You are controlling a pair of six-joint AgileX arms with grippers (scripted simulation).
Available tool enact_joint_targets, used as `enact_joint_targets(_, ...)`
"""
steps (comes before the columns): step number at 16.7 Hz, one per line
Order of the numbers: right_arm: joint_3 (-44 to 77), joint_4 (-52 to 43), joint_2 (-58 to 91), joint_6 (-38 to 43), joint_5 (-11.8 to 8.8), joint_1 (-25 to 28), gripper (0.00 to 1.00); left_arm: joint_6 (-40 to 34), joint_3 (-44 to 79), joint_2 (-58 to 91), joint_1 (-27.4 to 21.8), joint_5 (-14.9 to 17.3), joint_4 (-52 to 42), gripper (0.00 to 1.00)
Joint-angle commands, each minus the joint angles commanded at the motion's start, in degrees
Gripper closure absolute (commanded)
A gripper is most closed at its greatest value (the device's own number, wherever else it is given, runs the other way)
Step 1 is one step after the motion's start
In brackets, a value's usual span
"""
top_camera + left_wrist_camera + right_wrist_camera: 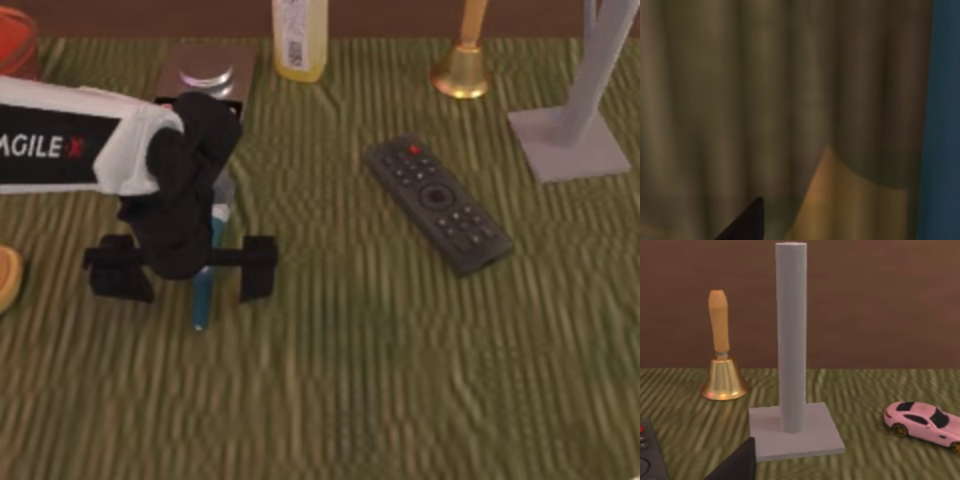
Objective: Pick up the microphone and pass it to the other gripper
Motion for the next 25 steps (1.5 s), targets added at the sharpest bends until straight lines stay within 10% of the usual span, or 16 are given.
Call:
enact_joint_targets(14,0.0,0.0,0.0,0.0,0.0,0.0,0.00,0.0,0.0,0.0,0.0,0.0,0.0,0.98)
enact_joint_targets(25,0.0,0.0,0.0,0.0,0.0,0.0,0.00,1.1,1.1,-3.8,-0.1,-1.0,-1.2,1.00)
